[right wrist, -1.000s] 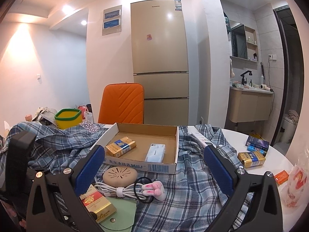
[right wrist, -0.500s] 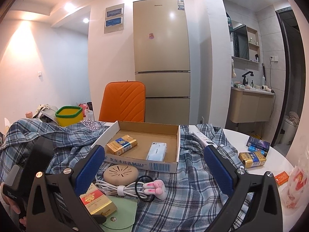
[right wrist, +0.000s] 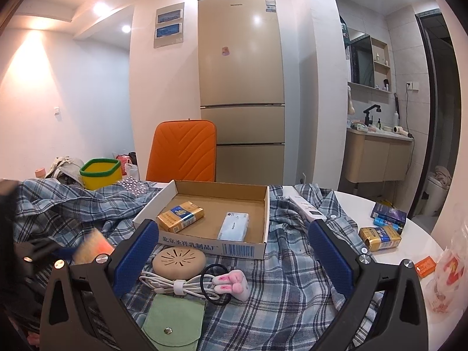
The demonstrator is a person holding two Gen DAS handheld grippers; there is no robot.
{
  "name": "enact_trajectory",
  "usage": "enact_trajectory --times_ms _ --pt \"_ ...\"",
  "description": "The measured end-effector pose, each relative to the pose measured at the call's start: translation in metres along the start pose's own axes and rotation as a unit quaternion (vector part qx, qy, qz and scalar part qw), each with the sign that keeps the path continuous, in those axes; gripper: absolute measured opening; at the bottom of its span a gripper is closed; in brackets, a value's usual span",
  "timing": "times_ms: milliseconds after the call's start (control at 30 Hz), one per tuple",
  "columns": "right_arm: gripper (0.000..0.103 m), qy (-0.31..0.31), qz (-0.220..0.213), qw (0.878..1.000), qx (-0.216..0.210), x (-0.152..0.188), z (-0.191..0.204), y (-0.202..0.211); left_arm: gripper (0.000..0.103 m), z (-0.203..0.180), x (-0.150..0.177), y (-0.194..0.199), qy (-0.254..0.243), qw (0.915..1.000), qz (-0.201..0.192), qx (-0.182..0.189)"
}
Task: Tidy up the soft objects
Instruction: 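Grasp the red-and-gold carton with the left tool while the right tool grasps the green pouch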
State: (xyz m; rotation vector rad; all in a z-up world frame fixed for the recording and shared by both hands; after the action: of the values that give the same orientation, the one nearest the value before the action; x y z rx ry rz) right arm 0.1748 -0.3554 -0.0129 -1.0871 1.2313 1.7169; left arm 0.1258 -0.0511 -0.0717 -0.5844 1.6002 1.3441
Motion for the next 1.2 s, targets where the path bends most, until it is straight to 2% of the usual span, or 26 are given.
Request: enact_trajectory --times_ms 133,167,267,433,533,633,733,933,1067,1200 --pt "0.103 -0.001 0.003 1.0 0.007 0.0 -0.003 -0.002 0.087 0.016 -0.014 0.027 0.001 0.9959 -0.066 -0.062" --pt "0.103 -0.001 0.005 1.0 0.011 0.0 -0.003 -0.002 0.087 0.019 -0.016 0.029 -0.002 0.9943 -0.072 -0.079" --pt "0.103 -0.003 0.02 1.0 0.02 0.0 -0.003 -0.003 0.087 0.026 -0.017 0.029 0.004 0.993 -0.072 -0.093" --pt "0.103 -0.02 0.11 0.993 0.025 0.017 0.007 -0.011 0.087 0.044 -0.015 0.025 0.042 0.9932 -0.063 -0.089" --pt "0.103 -0.018 0.178 0.984 0.014 0.039 0.023 -0.019 0.087 0.048 -0.015 0.029 0.051 0.9913 -0.074 -0.096" --pt "0.103 -0.004 0.225 0.974 0.026 0.061 0.033 -0.029 0.087 0.047 -0.016 0.036 0.048 0.9895 -0.087 -0.105" --pt "0.096 -0.004 0.256 0.966 0.026 0.079 0.04 -0.038 0.087 0.046 -0.015 0.039 0.047 0.9889 -0.089 -0.109" --pt "0.095 -0.009 0.313 0.95 0.011 0.109 0.052 -0.056 0.087 0.046 -0.014 0.035 0.053 0.9895 -0.081 -0.107" --pt "0.093 0.011 0.336 0.941 0.021 0.125 0.056 -0.065 0.087 0.048 -0.014 0.034 0.051 0.9894 -0.081 -0.109" --pt "0.078 0.01 0.359 0.933 0.03 0.138 0.053 -0.071 0.087 0.048 -0.014 0.034 0.051 0.9894 -0.082 -0.109"
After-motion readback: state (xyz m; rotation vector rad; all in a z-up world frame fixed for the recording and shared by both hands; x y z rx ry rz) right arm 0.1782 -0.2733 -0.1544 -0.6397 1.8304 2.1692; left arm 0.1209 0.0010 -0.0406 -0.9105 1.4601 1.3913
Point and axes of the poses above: each gripper's, at about its wrist camera, not at the fingertips, and y roughly against the way its jaws point, z to its left, x to its underside, the point moved 10 cm from there along -y, roughly the way its jaws point, and after that the axes turned 7 degrees about -y, right-handed, at the moved point
